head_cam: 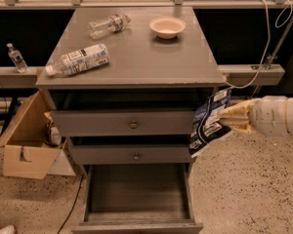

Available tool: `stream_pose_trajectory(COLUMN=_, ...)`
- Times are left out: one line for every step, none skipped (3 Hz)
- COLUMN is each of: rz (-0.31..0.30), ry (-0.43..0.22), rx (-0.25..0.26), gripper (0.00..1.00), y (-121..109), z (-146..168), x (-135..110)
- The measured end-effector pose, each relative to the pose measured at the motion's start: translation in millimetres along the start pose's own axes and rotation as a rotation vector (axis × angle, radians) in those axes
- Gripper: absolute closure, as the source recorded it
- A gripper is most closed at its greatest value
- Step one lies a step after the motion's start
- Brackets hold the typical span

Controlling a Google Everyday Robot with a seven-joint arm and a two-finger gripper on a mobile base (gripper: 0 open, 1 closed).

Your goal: Pick blue chip bag from bottom drawer and place on counter

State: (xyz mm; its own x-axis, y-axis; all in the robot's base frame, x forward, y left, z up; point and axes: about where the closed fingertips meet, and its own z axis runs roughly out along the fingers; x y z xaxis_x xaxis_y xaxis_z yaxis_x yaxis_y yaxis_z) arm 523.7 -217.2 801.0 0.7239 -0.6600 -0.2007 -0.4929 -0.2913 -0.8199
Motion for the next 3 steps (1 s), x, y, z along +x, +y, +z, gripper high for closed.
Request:
stream_pose_trajectory(rz=-0.066, ry=0.09, rx=0.016, gripper=1.0, y=-45.4, z=-47.5, x=-2.7)
stream_pose_trajectory(rz=-0.11, ry=0.146, rx=0.022, gripper=1.0, y=-80.7, z=-76.8, x=0.9)
stream_pose_trajectory(rz=-0.177, ry=0.181, rx=0.043, gripper=1.0, y=-133.1, z=-95.9, x=9.3)
